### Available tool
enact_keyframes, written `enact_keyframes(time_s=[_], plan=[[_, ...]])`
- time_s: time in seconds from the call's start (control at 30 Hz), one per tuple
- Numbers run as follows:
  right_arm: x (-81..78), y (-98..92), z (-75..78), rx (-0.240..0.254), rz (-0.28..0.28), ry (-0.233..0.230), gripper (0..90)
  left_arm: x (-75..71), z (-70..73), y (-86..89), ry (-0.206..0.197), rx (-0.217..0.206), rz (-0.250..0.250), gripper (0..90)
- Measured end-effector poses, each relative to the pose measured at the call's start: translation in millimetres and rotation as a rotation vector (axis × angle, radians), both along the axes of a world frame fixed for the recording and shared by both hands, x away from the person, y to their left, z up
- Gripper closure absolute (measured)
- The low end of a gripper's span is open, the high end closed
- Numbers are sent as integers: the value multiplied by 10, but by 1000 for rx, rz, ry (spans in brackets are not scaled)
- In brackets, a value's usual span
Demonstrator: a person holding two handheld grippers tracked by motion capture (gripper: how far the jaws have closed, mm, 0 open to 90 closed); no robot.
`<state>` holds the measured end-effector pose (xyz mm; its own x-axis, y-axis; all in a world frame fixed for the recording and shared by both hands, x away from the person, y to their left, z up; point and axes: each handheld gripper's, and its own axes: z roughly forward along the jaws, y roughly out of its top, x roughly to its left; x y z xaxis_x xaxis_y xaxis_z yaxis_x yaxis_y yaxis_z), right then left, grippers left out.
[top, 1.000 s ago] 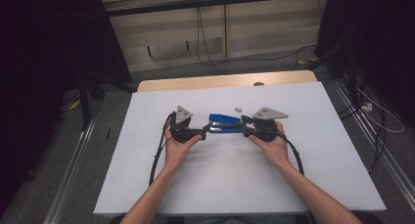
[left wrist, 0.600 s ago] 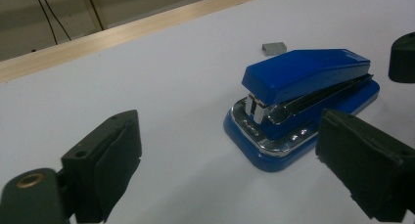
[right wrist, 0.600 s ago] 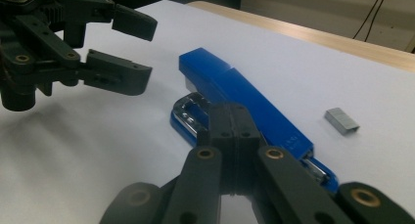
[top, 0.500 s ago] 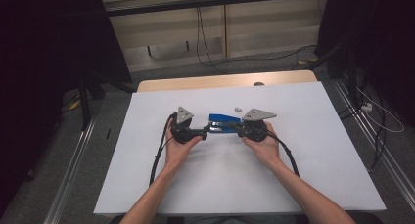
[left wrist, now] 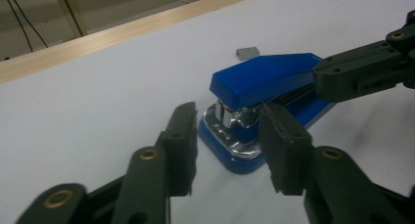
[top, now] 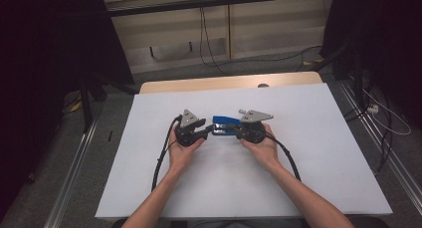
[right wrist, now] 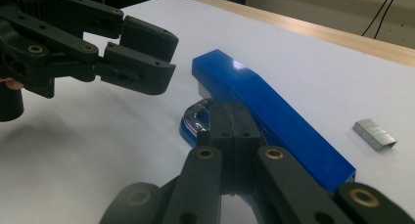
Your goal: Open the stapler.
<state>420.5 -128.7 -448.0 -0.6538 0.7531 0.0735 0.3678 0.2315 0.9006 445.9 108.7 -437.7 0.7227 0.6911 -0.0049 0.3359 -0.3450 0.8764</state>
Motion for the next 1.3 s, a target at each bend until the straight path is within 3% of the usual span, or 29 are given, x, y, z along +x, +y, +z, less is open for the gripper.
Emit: enact_keyframes(time_s=[0.1, 0.17, 0.2, 0.37, 0.57, 0.73, 0.9, 1.17, 1.3], plan=[[9, 7, -13, -8, 2, 1, 900, 15, -20, 4, -1, -18, 1, 665], [20, 7, -20, -13, -1, 5, 900, 22, -24, 3, 4, -31, -2, 742], [35, 4, -23, -15, -3, 8, 900, 24, -29, 0, 10, -31, 1, 801], [72, 26, -29, -37, 5, 20, 900, 46, -57, 7, 35, -33, -1, 890], [81, 91, -32, -64, 29, 32, 900, 104, -90, 4, 50, -28, 7, 900], [98, 95, -34, -77, 34, 47, 900, 169, -54, -23, 44, 10, -17, 900], [127, 77, -56, -105, 36, 68, 900, 238, -76, -53, 62, -9, 11, 900], [173, 100, -92, -158, 38, 105, 900, 253, -137, -90, 77, 6, 6, 900], [181, 103, -95, -156, 33, 108, 900, 253, -153, -105, 79, 17, 3, 900]])
